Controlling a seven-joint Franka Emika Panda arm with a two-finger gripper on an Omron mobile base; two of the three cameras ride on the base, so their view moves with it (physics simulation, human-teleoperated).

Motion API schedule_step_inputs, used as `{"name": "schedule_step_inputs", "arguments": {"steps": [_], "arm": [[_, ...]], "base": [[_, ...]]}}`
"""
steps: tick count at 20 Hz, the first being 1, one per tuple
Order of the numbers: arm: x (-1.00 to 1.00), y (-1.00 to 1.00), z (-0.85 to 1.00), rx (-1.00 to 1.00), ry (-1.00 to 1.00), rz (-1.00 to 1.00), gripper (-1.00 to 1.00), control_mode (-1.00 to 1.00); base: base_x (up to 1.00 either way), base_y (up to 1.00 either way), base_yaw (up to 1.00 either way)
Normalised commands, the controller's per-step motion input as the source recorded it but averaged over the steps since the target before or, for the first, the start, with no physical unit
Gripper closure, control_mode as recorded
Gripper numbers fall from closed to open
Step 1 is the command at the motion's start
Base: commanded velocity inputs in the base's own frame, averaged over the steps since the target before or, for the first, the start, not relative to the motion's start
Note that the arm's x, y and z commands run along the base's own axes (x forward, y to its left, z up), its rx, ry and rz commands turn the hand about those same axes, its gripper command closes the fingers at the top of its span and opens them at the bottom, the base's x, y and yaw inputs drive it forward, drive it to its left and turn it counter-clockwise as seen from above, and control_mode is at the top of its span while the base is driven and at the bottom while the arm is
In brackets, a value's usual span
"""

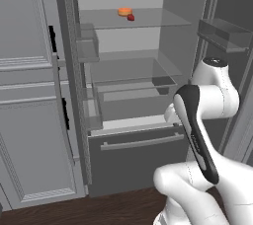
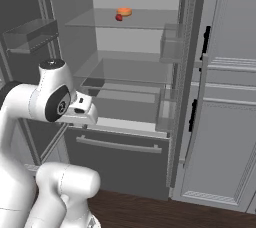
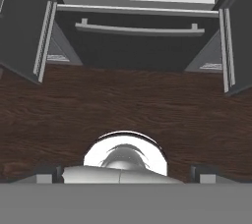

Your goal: Take the strawberry from the fridge and place it on top of the pancake, located on the dining counter.

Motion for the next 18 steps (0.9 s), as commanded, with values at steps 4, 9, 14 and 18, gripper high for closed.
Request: {"name": "schedule_step_inputs", "arguments": {"steps": [4,9,14,18], "arm": [[0.12,0.00,0.00,0.00,0.00,0.00,-1.00,1.00],[0.00,0.00,0.00,0.00,0.00,0.00,-1.00,1.00],[0.00,0.00,0.00,0.00,0.00,0.00,-1.00,1.00],[0.00,0.00,0.00,0.00,0.00,0.00,-1.00,1.00]], "base": [[0.08,0.00,0.00],[0.50,0.00,0.00],[0.59,0.00,0.00],[0.62,0.00,0.00]]}}
